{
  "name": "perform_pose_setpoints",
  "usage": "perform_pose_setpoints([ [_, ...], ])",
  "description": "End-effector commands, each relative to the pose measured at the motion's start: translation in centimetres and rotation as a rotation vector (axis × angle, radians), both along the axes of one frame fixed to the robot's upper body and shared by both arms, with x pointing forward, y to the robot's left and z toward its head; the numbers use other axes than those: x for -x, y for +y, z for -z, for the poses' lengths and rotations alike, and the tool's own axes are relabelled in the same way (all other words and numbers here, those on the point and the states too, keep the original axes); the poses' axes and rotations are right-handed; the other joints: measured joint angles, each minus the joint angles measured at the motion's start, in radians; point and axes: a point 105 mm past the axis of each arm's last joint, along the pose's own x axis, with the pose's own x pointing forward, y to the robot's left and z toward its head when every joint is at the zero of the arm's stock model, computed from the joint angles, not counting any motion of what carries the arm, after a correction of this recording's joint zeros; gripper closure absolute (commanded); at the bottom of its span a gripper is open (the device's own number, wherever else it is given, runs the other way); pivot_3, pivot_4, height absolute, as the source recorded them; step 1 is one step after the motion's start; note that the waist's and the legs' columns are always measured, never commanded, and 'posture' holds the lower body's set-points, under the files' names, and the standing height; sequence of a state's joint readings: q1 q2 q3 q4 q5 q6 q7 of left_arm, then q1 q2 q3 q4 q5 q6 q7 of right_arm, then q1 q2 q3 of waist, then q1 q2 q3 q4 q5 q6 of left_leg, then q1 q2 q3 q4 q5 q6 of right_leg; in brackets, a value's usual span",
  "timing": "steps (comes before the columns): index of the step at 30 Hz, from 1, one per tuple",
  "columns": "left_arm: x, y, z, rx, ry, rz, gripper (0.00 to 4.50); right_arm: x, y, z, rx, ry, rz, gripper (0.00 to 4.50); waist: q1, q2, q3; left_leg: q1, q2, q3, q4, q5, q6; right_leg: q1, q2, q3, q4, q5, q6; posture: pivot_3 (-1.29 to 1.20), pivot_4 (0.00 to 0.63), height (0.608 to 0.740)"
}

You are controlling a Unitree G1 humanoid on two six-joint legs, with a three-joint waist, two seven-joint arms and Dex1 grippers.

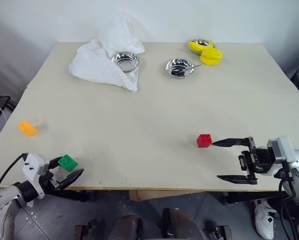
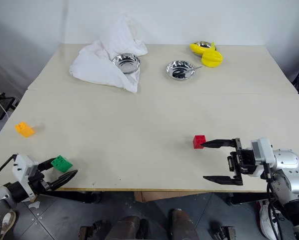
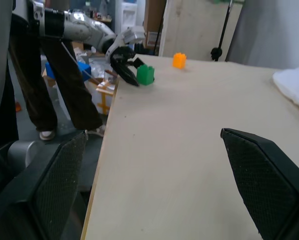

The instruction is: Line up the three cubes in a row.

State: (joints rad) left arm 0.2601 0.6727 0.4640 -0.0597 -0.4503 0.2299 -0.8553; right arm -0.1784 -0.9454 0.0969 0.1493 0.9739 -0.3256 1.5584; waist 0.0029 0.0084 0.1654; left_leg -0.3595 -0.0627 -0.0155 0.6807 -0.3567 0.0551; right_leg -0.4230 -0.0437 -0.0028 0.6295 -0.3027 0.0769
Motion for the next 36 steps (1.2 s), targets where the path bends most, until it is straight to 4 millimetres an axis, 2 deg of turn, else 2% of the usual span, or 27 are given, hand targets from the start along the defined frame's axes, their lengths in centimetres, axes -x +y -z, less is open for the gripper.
perform_pose_setpoints([
  [1, 0.4, 1.2, -0.1, -0.002, -0.005, -0.047, 1.16, 0.8, 0.3, 0.1, -0.008, -0.021, -0.066, 0.0, 0.0, 0.0, 0.0, 0.0, 0.0, 0.0, 0.0, 0.0, 0.0, 0.0, 0.0, 0.0, 0.0, 0.0, 0.0, 0.0, 0.15, 0.74],
  [4, 0.2, 1.3, 0.2, -0.004, -0.014, -0.044, 2.1, 0.7, 0.2, 0.5, -0.009, -0.025, -0.055, 0.0, -0.001, 0.0, 0.0, 0.0, 0.0, 0.0, 0.0, 0.0, 0.0, 0.0, 0.0, 0.0, 0.0, 0.0, 0.0, 0.0, 0.15, 0.74],
  [6, -0.2, 0.8, 0.1, -0.003, -0.021, -0.003, 2.75, 0.6, -0.2, 0.9, 0.002, -0.022, -0.035, 0.0, -0.001, 0.0, 0.0, 0.0, 0.0, 0.0, 0.0, 0.0, 0.0, 0.0, 0.0, 0.0, 0.0, 0.0, 0.0, 0.0, 0.15, 0.74],
  [7, -0.6, 0.0, -0.6, 0.001, -0.049, 0.045, 3.0, 0.5, -0.7, 1.2, 0.014, -0.018, -0.012, 0.0, -0.001, 0.0, 0.0, 0.001, 0.0, 0.0, 0.0, 0.0, 0.0, 0.001, 0.0, 0.0, 0.0, 0.0, 0.0, 0.0, 0.15, 0.74],
  [10, -1.6, -2.0, -2.5, 0.005, -0.105, 0.173, 3.0, 0.2, -1.9, 1.5, 0.038, -0.012, 0.041, 0.0, 0.013, 0.0, 0.0, 0.001, 0.0, 0.0, 0.001, 0.0, 0.0, 0.002, 0.0, 0.0, -0.001, 0.0, 0.0, 0.0, 0.15, 0.74],
  [11, -2.2, -3.3, -3.3, -0.017, -0.121, 0.248, 3.0, 0.2, -2.4, 1.5, 0.048, -0.01, 0.062, 0.0, 0.018, 0.0, 0.0, 0.001, 0.0, 0.0, 0.001, 0.0, 0.0, 0.002, 0.0, 0.0, -0.001, 0.0, 0.0, 0.0, 0.15, 0.74],
  [13, -3.5, -7.1, -5.0, -0.086, -0.154, 0.468, 3.0, 0.0, -3.7, 1.7, 0.067, -0.008, 0.122, 0.0, 0.031, -0.001, 0.001, 0.001, 0.0, -0.001, 0.001, 0.0, 0.0, 0.003, 0.0, -0.001, -0.001, 0.0, 0.0, 0.0, 0.15, 0.74],
  [17, -6.3, -13.0, -7.4, -0.084, -0.181, 0.714, 3.0, -0.1, -5.8, 2.2, 0.102, 0.016, 0.212, 0.0, 0.036, 0.001, 0.0, 0.006, 0.0, -0.002, 0.001, 0.001, 0.0, 0.011, -0.002, -0.003, -0.004, 0.0, 0.0, 0.0, 0.15, 0.74],
  [20, -8.7, -17.4, -7.3, -0.129, -0.151, 0.876, 3.0, 0.2, -7.2, 2.7, 0.128, 0.039, 0.273, 0.0, 0.034, 0.002, 0.0, 0.006, -0.001, -0.002, 0.002, 0.001, 0.001, 0.011, -0.002, -0.003, -0.004, 0.001, 0.002, 0.0, 0.15, 0.74],
  [25, -12.1, -22.0, -6.4, -0.158, -0.118, 0.965, 3.0, 0.8, -8.1, 2.8, 0.134, 0.03, 0.313, 0.0, 0.012, 0.001, 0.0, 0.005, 0.001, -0.001, 0.002, 0.001, 0.0, 0.008, 0.001, -0.004, -0.002, 0.002, 0.003, 0.0, 0.15, 0.74],
  [29, -14.2, -25.5, -5.4, -0.163, -0.098, 0.966, 3.0, 1.2, -7.7, 2.2, 0.099, 0.003, 0.311, 0.0, 0.021, -0.001, 0.002, 0.004, 0.001, -0.001, 0.004, 0.002, -0.001, 0.008, 0.001, -0.005, -0.002, 0.002, 0.003, 0.0, 0.15, 0.74],
  [32, -14.2, -27.2, -4.8, -0.161, -0.094, 1.012, 3.0, 1.6, -7.3, 1.8, 0.077, -0.017, 0.302, 0.0, 0.024, -0.002, 0.003, 0.005, 0.001, -0.001, 0.004, 0.002, -0.001, 0.009, 0.001, -0.004, -0.002, 0.002, 0.003, 0.0, 0.15, 0.74],
  [35, -14.1, -28.0, -4.3, -0.169, -0.086, 1.044, 3.0, 1.9, -7.1, 1.7, 0.072, -0.017, 0.302, 0.0, 0.024, -0.003, 0.003, 0.004, 0.001, -0.001, 0.004, 0.002, -0.001, 0.008, 0.001, -0.004, -0.002, 0.002, 0.003, 0.0, 0.15, 0.74],
  [36, -13.9, -28.3, -3.5, -0.218, -0.067, 1.07, 3.0, 2.2, -7.0, 1.7, 0.072, -0.014, 0.302, 0.0, 0.024, -0.003, 0.003, 0.004, 0.001, -0.002, 0.004, 0.002, -0.001, 0.008, 0.001, -0.004, -0.002, 0.002, 0.003, 0.0, 0.15, 0.74],
])
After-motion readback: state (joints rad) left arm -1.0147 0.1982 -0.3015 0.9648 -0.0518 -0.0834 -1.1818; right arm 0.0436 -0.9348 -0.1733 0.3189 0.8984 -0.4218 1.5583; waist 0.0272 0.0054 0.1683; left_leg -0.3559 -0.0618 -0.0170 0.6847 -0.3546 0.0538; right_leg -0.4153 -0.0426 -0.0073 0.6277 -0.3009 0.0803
